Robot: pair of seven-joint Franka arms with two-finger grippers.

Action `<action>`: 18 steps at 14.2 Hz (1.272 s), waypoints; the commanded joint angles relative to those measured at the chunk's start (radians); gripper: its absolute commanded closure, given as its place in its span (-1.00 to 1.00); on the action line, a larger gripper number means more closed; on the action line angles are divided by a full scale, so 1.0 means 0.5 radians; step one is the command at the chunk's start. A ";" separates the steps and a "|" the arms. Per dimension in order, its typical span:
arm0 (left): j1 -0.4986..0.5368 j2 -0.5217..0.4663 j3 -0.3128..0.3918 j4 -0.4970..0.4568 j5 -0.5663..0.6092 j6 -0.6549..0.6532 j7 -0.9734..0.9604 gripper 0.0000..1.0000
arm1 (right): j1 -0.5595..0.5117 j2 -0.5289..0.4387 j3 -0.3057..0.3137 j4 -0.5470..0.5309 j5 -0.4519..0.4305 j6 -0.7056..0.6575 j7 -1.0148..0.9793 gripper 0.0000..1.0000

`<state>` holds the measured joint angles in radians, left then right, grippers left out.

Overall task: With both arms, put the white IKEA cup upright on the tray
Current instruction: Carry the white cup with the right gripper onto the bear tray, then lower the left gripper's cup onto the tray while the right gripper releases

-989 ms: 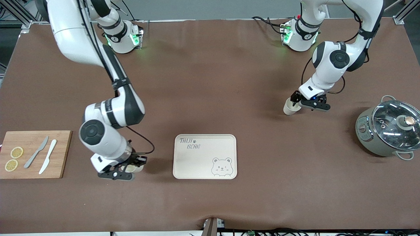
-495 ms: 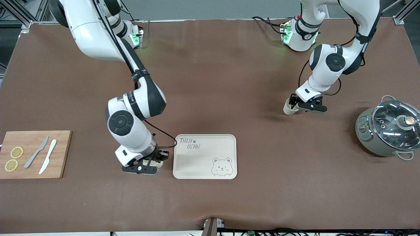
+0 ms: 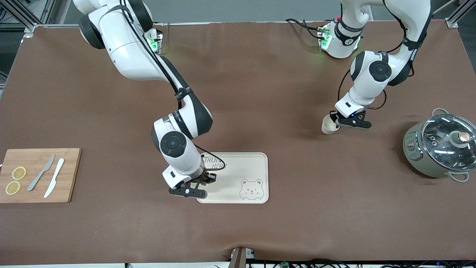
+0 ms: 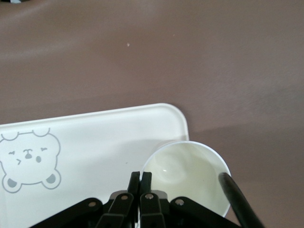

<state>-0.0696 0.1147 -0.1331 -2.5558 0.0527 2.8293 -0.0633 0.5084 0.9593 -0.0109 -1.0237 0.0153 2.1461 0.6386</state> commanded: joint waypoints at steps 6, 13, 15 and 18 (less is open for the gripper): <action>-0.189 0.460 -0.179 1.290 -0.016 -1.135 -0.493 1.00 | 0.057 0.082 0.025 0.090 -0.006 -0.006 0.140 1.00; -0.471 0.988 -0.166 2.270 -0.007 -1.449 -1.020 1.00 | 0.066 0.088 0.022 0.084 -0.012 0.000 0.143 0.24; -0.514 1.068 -0.163 2.423 -0.010 -1.449 -1.076 1.00 | 0.072 0.085 0.022 0.084 -0.024 0.000 0.137 -0.12; -0.600 1.188 -0.148 2.577 -0.010 -1.394 -1.165 1.00 | 0.072 0.045 0.019 0.084 -0.028 -0.021 0.143 -0.52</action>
<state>-0.3324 0.6474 -0.2196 -1.3611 0.0527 2.1425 -0.6123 0.5410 0.9833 -0.0012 -1.0113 0.0149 2.1502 0.6921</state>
